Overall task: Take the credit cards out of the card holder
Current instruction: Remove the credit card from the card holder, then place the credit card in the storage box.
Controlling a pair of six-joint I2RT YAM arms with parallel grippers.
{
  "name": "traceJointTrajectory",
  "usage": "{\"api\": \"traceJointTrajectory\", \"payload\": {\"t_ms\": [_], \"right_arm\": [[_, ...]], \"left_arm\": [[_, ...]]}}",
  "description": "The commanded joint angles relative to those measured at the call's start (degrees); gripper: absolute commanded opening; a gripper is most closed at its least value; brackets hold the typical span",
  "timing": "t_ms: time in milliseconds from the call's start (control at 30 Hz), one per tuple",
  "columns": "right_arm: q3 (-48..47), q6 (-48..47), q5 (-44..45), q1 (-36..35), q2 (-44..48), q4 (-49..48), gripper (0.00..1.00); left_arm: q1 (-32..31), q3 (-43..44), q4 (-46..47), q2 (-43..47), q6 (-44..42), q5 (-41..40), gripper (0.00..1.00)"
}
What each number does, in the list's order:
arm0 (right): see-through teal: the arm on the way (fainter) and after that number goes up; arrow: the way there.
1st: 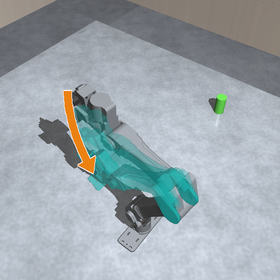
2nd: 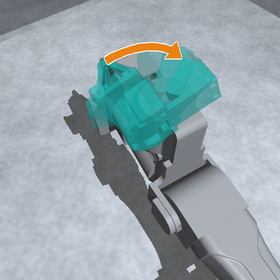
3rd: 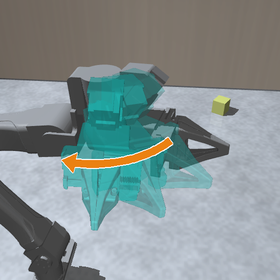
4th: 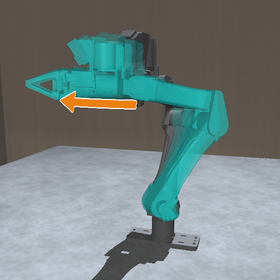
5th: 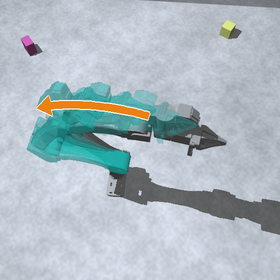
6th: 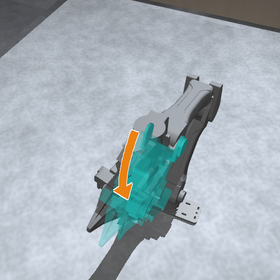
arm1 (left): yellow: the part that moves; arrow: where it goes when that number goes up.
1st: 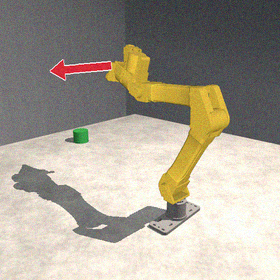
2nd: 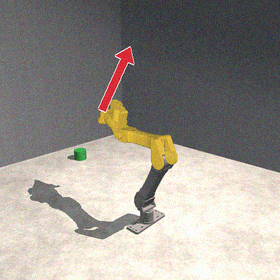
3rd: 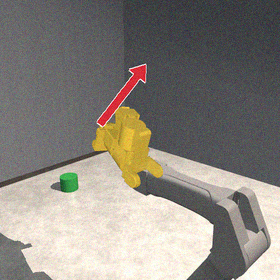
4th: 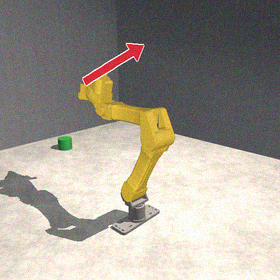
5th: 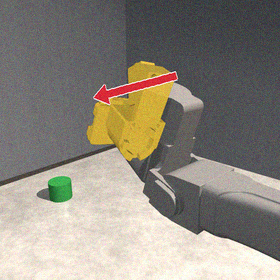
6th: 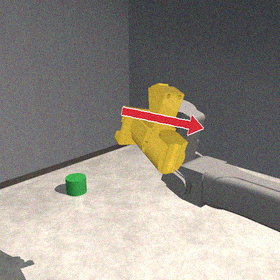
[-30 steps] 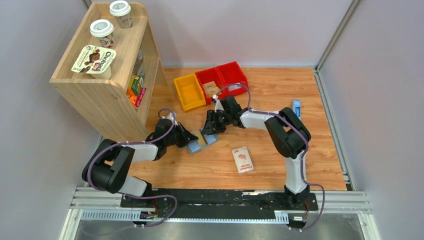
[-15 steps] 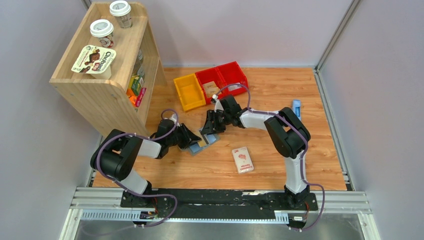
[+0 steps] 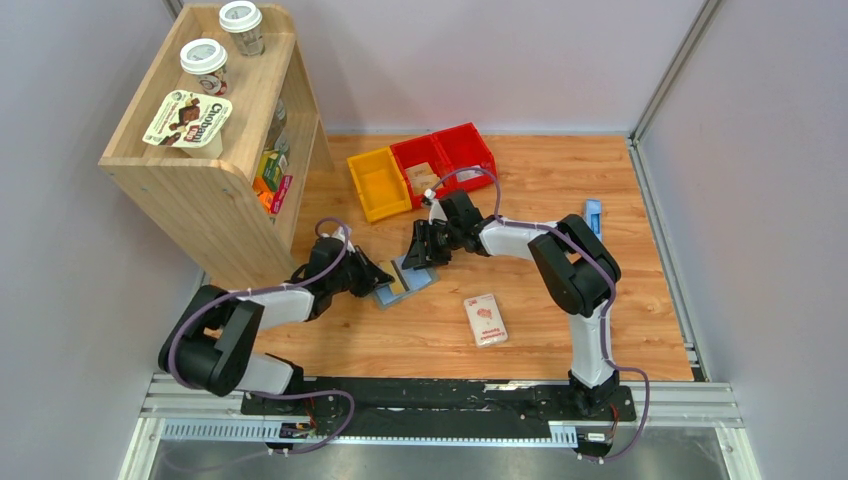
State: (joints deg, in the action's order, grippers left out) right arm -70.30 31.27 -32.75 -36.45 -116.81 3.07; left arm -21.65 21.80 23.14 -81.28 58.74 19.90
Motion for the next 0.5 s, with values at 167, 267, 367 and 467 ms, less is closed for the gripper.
{"api": "traceJointTrajectory", "payload": {"t_ms": [167, 267, 367, 467], "right_arm": [[-0.10, -2.35, 5.33, -0.12, -3.51, 5.19, 0.49], [-0.54, -2.53, 5.33, -0.20, -2.81, 5.81, 0.50], [-0.62, -2.79, 5.51, -0.12, -1.14, 6.07, 0.51], [-1.50, -3.05, 5.51, -0.12, 1.32, 6.95, 0.53]], "left_arm": [[0.29, 5.43, -25.57, 10.95, -13.55, -5.04, 0.00], [0.29, 7.55, -33.91, 16.74, -19.78, -8.28, 0.00], [0.20, 11.59, -39.82, 21.15, -25.42, -11.37, 0.00], [0.12, 17.11, -45.71, 24.75, -32.36, -13.56, 0.00]]}}
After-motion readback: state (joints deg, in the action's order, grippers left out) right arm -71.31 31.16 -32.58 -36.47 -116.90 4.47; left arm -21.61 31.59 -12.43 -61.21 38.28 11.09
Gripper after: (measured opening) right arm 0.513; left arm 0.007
